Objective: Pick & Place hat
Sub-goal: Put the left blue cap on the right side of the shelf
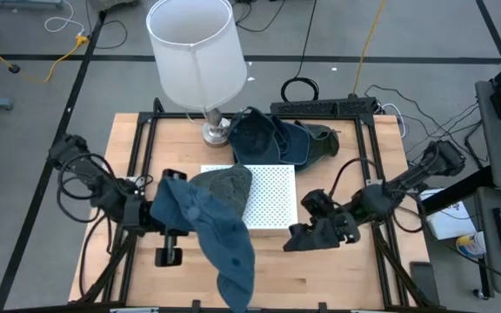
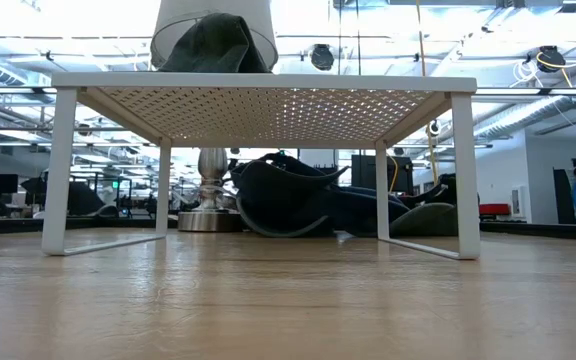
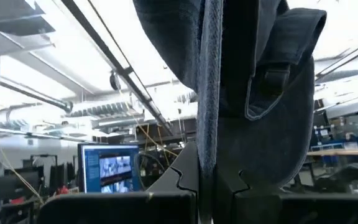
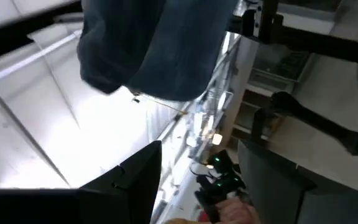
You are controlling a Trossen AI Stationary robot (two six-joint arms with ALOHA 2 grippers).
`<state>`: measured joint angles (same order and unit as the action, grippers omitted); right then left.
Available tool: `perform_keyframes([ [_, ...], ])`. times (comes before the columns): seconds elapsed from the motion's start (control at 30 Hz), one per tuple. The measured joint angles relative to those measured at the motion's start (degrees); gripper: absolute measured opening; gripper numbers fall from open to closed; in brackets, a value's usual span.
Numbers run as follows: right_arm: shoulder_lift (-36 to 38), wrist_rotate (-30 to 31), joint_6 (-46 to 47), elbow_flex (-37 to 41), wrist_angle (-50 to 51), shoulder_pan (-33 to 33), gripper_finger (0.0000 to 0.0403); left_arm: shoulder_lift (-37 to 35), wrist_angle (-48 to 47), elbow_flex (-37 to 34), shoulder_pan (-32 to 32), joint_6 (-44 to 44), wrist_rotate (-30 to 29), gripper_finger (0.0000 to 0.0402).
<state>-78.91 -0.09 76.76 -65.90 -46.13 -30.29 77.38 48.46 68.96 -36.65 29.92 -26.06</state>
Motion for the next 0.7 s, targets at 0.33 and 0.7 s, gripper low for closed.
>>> perform_keyframes([
  [0.33, -7.0, 0.0, 8.4, 0.0, -19.4, 3.3, 0.0208, 6.9, -8.8, 11.6, 4.8, -0.5, 6.6, 0.0008],
  [0.7, -7.4, -3.9, 10.9, 0.0, -26.1, 4.5, 0.0208, 12.0, -14.5, 18.6, 8.7, -3.1, 10.5, 0.0008],
])
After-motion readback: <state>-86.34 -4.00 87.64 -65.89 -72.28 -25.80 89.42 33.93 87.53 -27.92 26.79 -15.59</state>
